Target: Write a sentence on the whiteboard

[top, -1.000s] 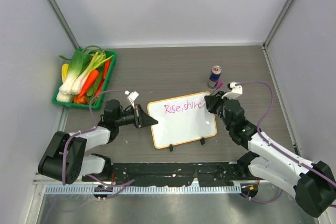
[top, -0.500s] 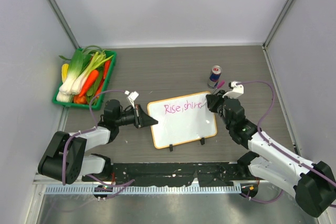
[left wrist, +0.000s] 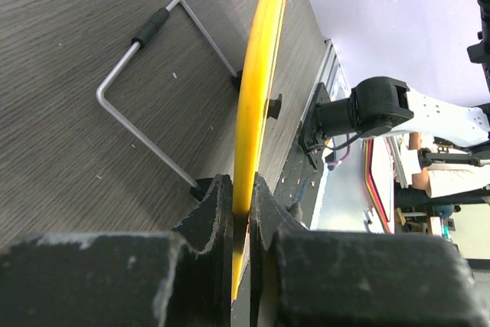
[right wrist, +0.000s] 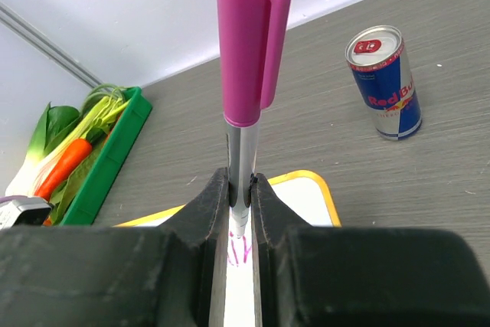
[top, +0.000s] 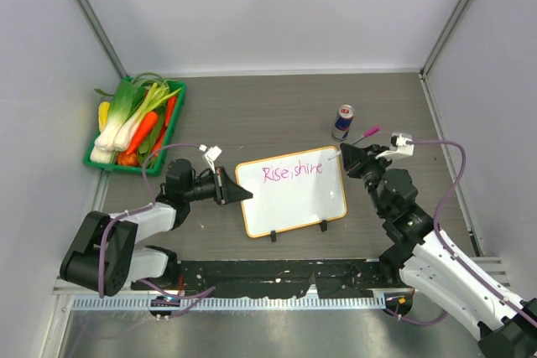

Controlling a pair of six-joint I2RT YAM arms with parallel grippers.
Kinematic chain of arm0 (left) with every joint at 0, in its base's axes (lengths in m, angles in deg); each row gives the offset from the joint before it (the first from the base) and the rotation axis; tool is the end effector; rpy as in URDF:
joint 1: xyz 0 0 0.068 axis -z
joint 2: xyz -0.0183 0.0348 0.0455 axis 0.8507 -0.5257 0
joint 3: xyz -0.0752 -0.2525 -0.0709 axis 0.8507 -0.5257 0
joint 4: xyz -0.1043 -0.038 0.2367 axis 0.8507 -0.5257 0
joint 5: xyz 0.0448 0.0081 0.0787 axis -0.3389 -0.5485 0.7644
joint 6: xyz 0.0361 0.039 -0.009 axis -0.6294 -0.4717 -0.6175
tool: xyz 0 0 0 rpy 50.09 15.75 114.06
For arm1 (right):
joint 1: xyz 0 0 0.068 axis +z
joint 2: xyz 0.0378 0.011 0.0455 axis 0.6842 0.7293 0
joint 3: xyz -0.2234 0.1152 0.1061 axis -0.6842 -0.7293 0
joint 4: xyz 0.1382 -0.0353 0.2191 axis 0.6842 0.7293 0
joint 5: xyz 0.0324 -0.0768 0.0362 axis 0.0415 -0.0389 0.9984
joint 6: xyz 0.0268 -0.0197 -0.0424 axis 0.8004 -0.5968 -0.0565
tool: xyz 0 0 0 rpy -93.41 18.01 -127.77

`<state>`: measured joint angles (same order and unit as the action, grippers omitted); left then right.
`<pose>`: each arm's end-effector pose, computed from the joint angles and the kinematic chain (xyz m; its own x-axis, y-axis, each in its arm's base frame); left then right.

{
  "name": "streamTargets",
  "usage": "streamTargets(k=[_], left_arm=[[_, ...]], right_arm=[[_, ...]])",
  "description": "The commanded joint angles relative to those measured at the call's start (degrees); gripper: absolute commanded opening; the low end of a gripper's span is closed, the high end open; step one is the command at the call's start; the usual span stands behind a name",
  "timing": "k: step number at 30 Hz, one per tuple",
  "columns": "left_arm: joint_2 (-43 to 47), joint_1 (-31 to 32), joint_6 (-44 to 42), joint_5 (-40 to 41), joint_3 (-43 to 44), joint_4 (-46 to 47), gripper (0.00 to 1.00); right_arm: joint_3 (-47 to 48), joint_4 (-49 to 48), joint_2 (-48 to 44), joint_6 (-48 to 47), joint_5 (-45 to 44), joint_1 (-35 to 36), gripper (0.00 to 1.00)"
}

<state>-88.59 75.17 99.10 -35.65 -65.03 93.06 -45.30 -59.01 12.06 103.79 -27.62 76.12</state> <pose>0.1984 -0.0896 0.1593 -0.8488 -0.1769 -0.4983 0.4227 0.3392 -0.8404 0.1453 0.0788 0.2777 -0.1268 0.4979 -0.8579 -0.1620 0.8429 0.5131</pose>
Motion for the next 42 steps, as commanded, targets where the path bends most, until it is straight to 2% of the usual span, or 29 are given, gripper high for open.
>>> streamTargets(k=[1,11,42], left_arm=[[1.6,0.0,-4.2,5.9,-0.6,-4.0,0.0],[-1.5,0.1,-3.7,5.1,0.2,-2.7,0.0],[-1.2,0.0,-4.3,6.2,0.5,-4.0,0.0]], right_arm=[[-1.1,1.2,-2.2,0.6,-0.4,-0.3,0.01],[-1.5,0.6,1.0,1.0,1.7,-0.2,0.01],[-2.4,-2.1,4.1,1.9,3.9,-0.2,0.01]])
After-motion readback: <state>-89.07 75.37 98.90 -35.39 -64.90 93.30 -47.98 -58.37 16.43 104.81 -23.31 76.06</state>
